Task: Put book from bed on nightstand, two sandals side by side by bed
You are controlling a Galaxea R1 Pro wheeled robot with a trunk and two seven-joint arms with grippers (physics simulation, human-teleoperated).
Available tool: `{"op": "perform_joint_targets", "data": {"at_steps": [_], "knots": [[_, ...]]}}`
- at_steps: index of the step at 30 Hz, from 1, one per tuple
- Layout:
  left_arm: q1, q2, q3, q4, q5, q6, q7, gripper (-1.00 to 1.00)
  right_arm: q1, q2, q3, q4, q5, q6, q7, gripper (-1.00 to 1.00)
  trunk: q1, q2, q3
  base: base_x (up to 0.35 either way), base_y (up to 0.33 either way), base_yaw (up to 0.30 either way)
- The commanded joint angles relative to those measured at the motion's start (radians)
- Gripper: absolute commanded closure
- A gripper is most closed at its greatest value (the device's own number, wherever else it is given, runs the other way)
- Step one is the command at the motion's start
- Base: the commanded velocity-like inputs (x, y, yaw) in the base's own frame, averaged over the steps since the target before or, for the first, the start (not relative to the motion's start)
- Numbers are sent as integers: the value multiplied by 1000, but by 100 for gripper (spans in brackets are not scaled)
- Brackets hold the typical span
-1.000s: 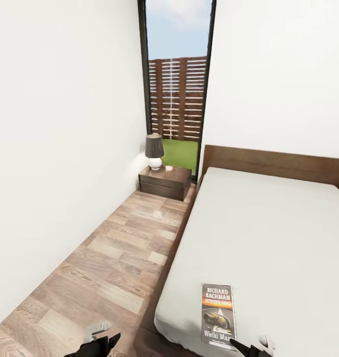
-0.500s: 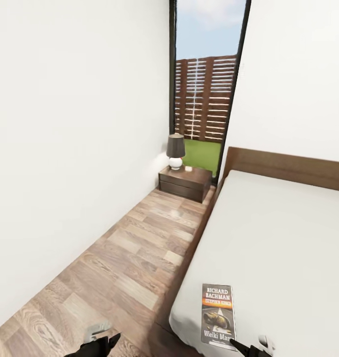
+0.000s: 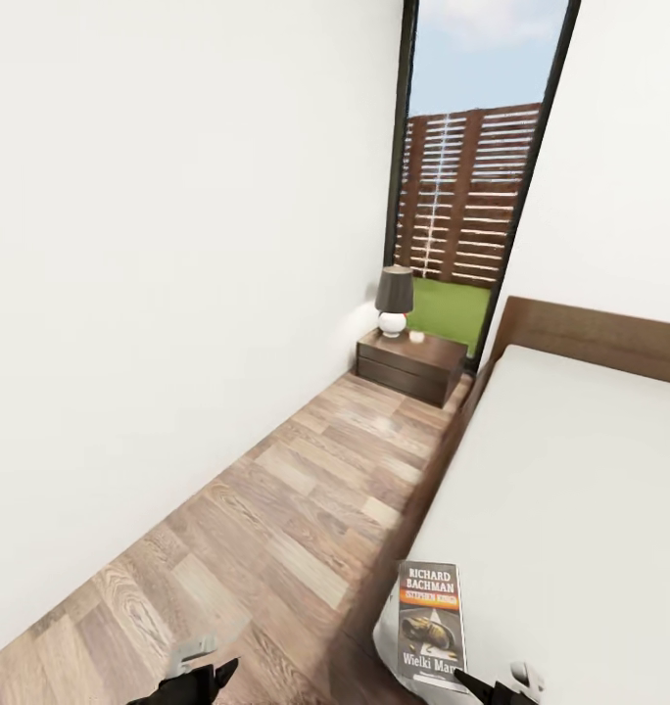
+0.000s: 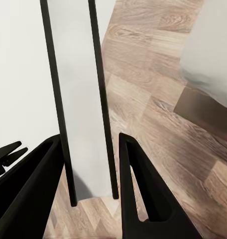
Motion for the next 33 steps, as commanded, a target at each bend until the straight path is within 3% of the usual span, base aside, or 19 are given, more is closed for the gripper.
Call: {"op": "perform_joint_targets", "data": {"at_steps": [1,33], "knots": [[-1,0,-9,1,8,-4,-3,-100,-1,0,-12,0,4,3,4,100,0,-1,-1,0,144,288],[-1,0,-9,2,7,-4,-3,-100,-1,0,-12,-1,4,3,4,100,0,-1,-1,0,7,288]]}}
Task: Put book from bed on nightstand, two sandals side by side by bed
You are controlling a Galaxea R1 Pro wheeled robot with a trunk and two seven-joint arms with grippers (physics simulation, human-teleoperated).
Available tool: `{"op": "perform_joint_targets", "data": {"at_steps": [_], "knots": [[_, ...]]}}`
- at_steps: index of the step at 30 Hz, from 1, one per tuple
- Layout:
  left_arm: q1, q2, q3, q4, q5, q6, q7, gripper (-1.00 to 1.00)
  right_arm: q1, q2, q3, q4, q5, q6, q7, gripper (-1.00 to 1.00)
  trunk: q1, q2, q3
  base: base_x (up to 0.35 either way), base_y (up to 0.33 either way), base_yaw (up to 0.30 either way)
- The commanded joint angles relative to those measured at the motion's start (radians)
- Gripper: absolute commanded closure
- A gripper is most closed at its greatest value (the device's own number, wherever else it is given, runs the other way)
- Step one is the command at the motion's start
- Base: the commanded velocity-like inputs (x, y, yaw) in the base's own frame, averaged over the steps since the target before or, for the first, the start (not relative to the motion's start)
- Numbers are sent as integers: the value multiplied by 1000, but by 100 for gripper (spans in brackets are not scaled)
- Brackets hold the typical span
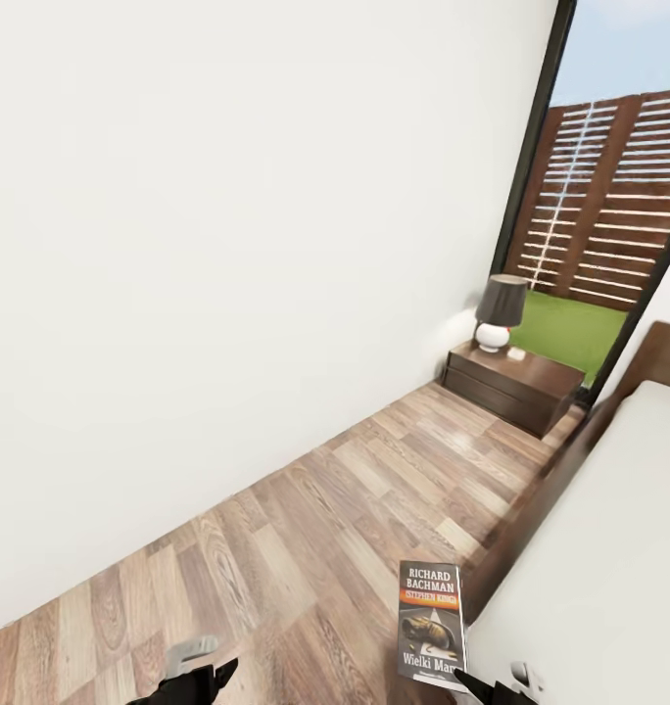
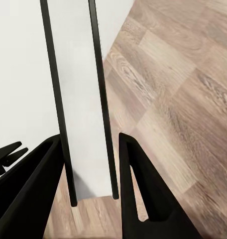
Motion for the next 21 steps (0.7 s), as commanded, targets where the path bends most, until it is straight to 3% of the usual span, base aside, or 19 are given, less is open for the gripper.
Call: {"op": "perform_joint_targets", "data": {"at_steps": [1,21], "knots": [[-1,0,-8,2,8,-4,-3,-100,0,0,-12,0,4,3,4,100,0,-1,-1,0,0,288],[-1,0,-9,2,8,-4,-3,-100,0,0,-11,0,3,3,4,100,0,-1,-1,0,0,288]]}}
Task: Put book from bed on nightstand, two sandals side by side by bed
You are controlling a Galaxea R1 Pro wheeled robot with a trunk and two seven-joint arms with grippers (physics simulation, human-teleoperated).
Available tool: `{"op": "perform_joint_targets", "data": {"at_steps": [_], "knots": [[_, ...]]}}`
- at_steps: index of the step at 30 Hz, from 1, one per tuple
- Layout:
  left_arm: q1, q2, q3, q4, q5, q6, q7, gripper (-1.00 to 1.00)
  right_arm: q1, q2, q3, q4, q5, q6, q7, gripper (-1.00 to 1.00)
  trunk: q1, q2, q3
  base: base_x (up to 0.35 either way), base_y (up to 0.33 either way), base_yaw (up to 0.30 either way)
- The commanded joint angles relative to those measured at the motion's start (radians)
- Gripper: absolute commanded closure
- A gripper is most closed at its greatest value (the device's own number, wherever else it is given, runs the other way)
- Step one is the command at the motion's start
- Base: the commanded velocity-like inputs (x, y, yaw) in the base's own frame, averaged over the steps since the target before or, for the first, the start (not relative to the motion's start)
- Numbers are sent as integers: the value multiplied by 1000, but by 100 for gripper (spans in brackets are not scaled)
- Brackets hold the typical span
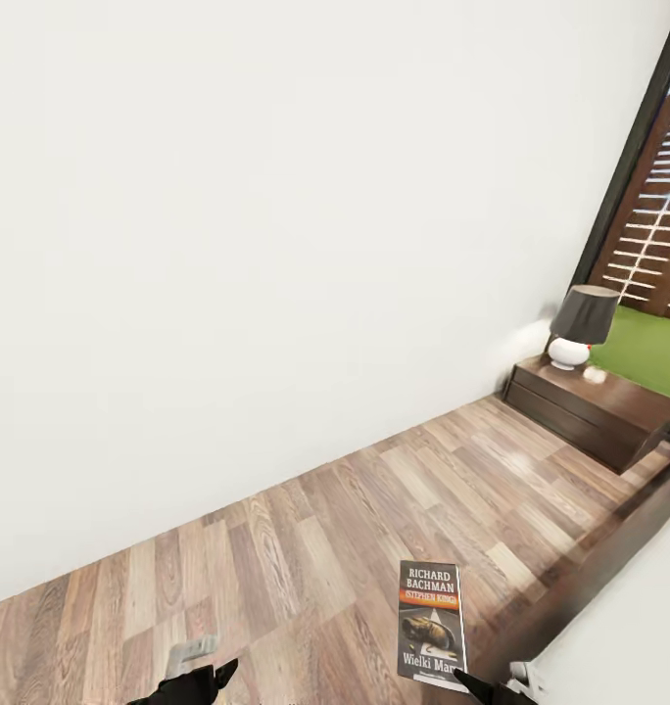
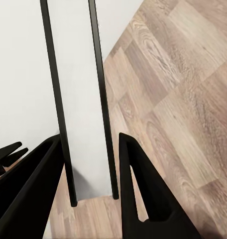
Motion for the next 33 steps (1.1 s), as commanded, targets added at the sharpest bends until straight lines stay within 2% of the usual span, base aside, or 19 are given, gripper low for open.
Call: {"op": "perform_joint_targets", "data": {"at_steps": [1,33], "knots": [[-1,0,-9,2,8,-4,-3,-100,0,0,-11,-1,4,3,4,100,0,-1,-1,0,0,286],[-1,0,-9,2,8,-4,-3,-100,0,0,-11,-1,4,3,3,100,0,-1,-16,0,0,284]]}}
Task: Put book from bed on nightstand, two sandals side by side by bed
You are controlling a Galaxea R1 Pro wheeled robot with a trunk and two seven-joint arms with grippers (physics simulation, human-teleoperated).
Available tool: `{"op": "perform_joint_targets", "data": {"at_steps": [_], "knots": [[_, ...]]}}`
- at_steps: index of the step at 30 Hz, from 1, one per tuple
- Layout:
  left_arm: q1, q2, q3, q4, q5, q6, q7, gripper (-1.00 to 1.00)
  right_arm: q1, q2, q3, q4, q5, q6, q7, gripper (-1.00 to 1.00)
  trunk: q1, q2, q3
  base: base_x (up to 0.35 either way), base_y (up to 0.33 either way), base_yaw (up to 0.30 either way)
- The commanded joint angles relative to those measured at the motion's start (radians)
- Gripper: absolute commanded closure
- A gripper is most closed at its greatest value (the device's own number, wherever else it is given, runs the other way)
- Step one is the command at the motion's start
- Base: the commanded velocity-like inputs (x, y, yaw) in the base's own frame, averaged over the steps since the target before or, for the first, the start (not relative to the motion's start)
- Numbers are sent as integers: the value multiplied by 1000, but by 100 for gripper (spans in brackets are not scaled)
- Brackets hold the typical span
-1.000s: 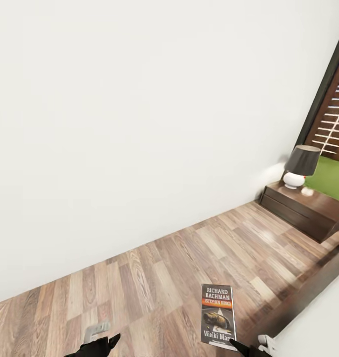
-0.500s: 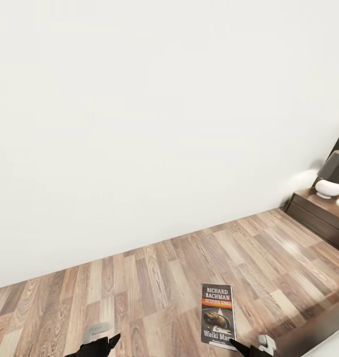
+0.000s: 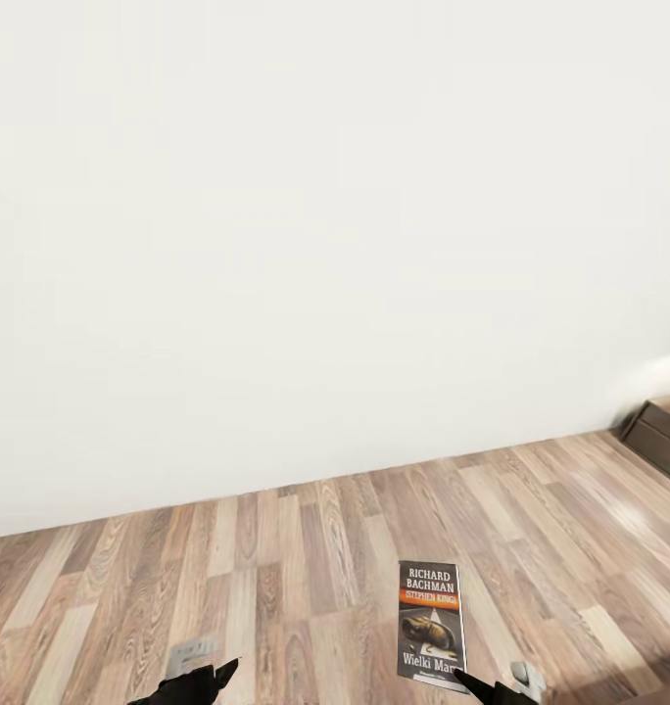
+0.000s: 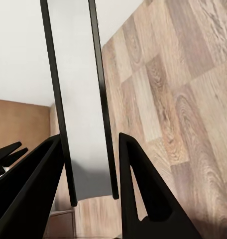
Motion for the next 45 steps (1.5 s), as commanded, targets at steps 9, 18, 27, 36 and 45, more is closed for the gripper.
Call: {"op": "perform_joint_targets", "data": {"at_steps": [9,18,27,36,45], "knots": [[-1,0,-8,1,8,-4,-3,-100,0,0,-12,0,3,3,4,100,0,-1,-5,0,0,284],[-1,0,-8,2,8,-4,-3,-100,0,0,-11,0,4,3,4,100,0,-1,-10,0,0,284],[-1,0,-8,1,8,-4,-3,-100,0,-1,-12,0,4,3,5,100,0,-1,-14,0,0,261],[-1,0,-8,1,8,-4,-3,-100,0,-1,-11,1,4,4,6,100,0,-1,-14,0,0,28],[-1,0,-9,1,-9,-4,26,-100,0,1,-11,1,4,2,4,100,0,-1,-14,0,0,0]]}}
